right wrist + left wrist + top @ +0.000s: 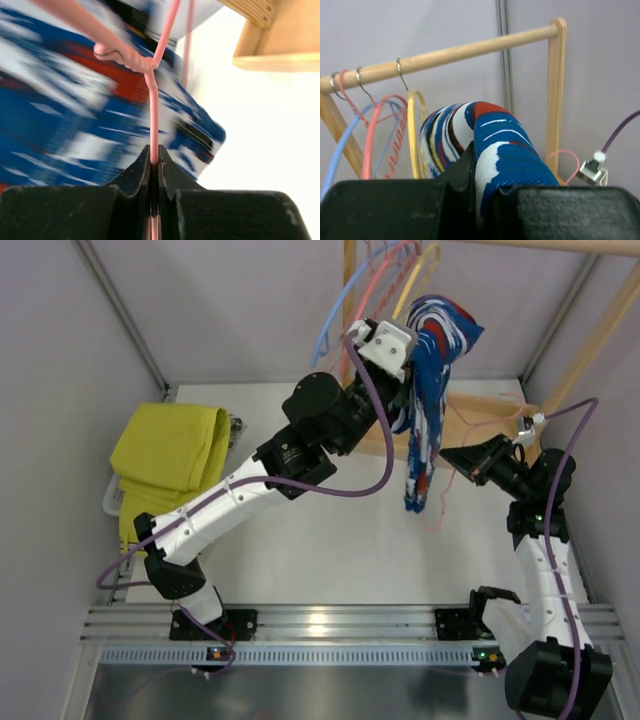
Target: Remove the trousers from the hanger
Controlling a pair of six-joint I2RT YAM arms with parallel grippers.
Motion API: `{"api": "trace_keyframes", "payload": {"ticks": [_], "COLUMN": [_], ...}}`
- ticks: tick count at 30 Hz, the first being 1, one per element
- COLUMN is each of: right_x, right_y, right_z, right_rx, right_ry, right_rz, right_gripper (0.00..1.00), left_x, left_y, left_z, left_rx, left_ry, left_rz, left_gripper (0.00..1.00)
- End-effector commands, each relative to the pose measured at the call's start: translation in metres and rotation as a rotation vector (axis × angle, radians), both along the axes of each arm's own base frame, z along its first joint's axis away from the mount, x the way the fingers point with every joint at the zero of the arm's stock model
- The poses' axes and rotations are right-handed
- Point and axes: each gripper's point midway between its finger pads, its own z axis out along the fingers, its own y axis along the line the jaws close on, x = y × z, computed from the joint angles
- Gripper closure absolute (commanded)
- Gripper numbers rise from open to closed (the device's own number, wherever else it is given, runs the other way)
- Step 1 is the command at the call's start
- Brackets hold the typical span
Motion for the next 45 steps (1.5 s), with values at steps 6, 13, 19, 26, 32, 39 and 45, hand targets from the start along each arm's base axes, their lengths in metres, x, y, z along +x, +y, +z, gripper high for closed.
{"api": "trace_keyframes", "payload": {"ticks": [6, 13, 19, 26, 32, 39, 45], "right_x": [0.008, 0.005, 0.006, 0.01, 0.019, 0.023, 0.029], "right_y": [-0.006, -0.006, -0.008, -0.009, -0.011, -0.008, -0.008], "right_z": [-0.031, -0.024, -0.015, -0.01, -0.012, -0.011, 0.0], "right_rx": [-0.119, -0.144, -0.183, -0.193, -0.189, -0.198, -0.217], "right_ry": [-0.004, -0.024, -0.056, -0.059, -0.037, -0.04, -0.066], "right_rz": [-0.027, -0.025, -0.029, -0.033, -0.043, -0.038, -0.033], "right_gripper": [1.0, 1.0, 1.0, 1.0, 1.0, 1.0, 1.0], "left_x": [-0.059, -0.074, -0.057, -0.056, -0.1, -0.16, -0.179], "left_y": [0.125, 0.172, 0.261, 0.382, 0.467, 0.52, 0.54], "left_z": [0.173, 0.189, 0.209, 0.185, 0.14, 0.078, 0.027], "left_rx": [-0.441, -0.439, -0.514, -0.499, -0.457, -0.391, -0.332], "left_ry": [-0.248, -0.319, -0.34, -0.375, -0.393, -0.36, -0.29], "left_rz": [0.029, 0.097, 0.25, 0.621, 0.971, 1.286, 1.468], "left_gripper": [1.0, 1.0, 1.0, 1.0, 1.0, 1.0, 1.0]}}
